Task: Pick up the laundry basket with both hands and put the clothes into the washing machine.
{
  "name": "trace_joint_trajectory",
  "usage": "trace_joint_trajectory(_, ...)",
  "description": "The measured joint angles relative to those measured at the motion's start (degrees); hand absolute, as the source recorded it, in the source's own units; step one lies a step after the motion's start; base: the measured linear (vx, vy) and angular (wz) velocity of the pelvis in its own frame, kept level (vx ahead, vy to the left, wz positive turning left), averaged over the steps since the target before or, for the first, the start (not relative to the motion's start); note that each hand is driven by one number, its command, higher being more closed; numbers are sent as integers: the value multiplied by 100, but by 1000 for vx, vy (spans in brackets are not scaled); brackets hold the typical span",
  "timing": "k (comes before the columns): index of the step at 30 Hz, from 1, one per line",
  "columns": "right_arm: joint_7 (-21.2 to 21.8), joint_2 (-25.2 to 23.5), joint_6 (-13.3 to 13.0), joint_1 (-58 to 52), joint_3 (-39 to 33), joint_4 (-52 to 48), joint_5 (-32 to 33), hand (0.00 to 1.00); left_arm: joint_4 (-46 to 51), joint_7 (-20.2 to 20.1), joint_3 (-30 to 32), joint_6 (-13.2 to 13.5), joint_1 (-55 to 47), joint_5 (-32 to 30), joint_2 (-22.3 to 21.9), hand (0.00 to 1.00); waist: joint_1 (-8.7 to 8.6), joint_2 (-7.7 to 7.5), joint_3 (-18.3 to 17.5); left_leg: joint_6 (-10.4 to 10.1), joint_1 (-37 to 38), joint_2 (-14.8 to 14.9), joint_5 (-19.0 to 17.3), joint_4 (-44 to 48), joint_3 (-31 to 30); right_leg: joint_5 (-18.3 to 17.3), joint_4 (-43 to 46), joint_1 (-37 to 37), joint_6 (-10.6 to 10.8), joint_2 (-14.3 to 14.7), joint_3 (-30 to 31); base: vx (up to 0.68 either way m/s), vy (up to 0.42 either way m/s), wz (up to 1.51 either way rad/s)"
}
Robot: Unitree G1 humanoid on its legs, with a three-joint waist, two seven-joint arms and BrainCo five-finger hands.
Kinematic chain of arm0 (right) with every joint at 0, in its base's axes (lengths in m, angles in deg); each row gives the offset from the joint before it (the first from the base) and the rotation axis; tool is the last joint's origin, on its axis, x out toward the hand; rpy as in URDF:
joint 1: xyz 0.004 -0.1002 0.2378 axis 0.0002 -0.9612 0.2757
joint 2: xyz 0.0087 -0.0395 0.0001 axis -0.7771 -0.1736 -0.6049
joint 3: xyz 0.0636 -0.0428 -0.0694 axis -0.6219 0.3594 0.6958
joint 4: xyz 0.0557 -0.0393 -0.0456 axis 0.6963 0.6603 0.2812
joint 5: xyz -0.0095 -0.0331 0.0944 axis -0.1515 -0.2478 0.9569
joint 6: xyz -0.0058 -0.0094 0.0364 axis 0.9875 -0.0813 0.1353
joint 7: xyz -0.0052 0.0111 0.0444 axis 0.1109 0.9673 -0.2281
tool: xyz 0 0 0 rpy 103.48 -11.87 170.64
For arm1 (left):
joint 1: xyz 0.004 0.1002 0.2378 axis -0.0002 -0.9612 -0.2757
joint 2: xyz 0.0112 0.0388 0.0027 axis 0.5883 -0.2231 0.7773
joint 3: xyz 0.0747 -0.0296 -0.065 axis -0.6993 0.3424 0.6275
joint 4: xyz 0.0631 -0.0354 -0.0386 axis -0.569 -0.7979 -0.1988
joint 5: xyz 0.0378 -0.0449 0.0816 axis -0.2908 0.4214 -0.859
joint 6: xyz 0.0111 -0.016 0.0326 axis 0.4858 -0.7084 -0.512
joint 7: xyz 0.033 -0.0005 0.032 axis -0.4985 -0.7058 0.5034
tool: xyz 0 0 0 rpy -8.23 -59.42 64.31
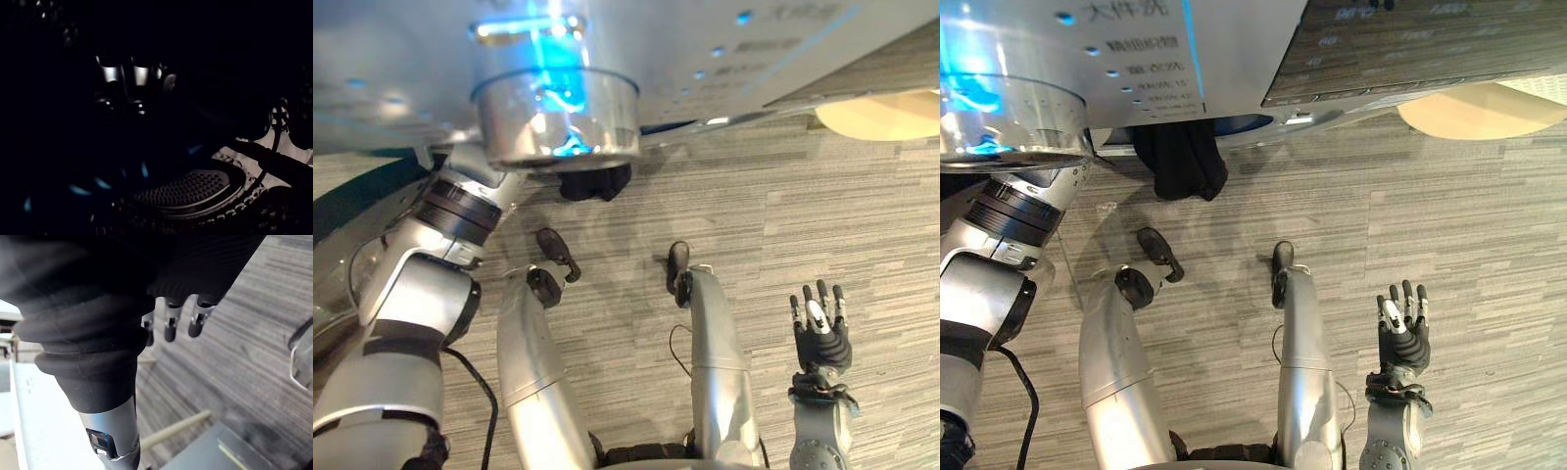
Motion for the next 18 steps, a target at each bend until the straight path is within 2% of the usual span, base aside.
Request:
trace_joint_trajectory(1, -88, 44, -76, 0, -24, -4, -2, 0, -3, 326, -3, -202, 0, -411, 42, 100, 2, 0, 0, 0, -6, -2, 0, 5, 1, 0, 14, -12, 0, 0, 5, 0, 0, 0)
trace_joint_trajectory(2, -124, 69, -109, 0, -37, -17, -2, 0, -3, 453, -12, -292, 0, -600, 66, 100, 4, -1, 1, 0, -14, -3, 0, 10, 1, 0, 26, -23, -1, -1, 7, 0, 0, 0)
trace_joint_trajectory(4, -241, 168, -208, 0, -79, -122, 1, 0, -3, 809, -128, -587, 2, -1368, 253, 100, 5, -2, 2, 1, -29, -6, 0, 36, 3, -2, 119, -72, -2, -2, 24, 2, -36, 1)
trace_joint_trajectory(8, -253, 289, -386, 0, -113, -242, 28, 0, -5, 1090, -521, -1085, 2, -2447, 669, 100, 12, -6, 4, -2, -35, 1, 1, 62, 58, -3, 241, -207, -4, 9, 118, -16, -49, -4)
trace_joint_trajectory(9, -225, 370, -436, 0, -114, -240, 63, 0, -6, 1087, -593, -1297, 2, -2918, 767, 0, 14, -4, 5, -6, -36, 8, 4, 62, 82, -3, 251, -243, -4, 17, 148, -14, -42, -8)
trace_joint_trajectory(13, -197, 439, -633, 1, -113, -239, 222, 0, -81, 872, -779, -1733, 4, -4139, 913, 0, -9, 3, 9, -15, -49, 19, 12, 54, 88, -2, 234, -259, -5, 28, 155, -6, -16, -3)
trace_joint_trajectory(14, -183, 450, -679, 1, -105, -219, 256, 0, -81, 783, -797, -1820, 4, -4722, 919, 0, -8, 7, 11, -17, -50, 19, 16, 41, 102, -2, 227, -274, -5, 25, 163, -12, -16, -3)
trace_joint_trajectory(17, -136, 451, -804, 1, -65, -194, 261, 0, -92, 239, -701, -1944, -3, -5650, 1160, 0, -51, 23, 21, 1, -124, 91, 76, -43, 236, 63, 202, -455, -77, 39, 199, -34, -30, -12)
trace_joint_trajectory(18, -141, 453, -809, 4, -47, -166, 258, 0, -73, -21, -293, -1965, -128, -5881, 1239, 0, -98, 34, 27, -15, -173, 109, 126, -80, 264, 107, 193, -559, -81, 79, 233, -42, -38, -21)
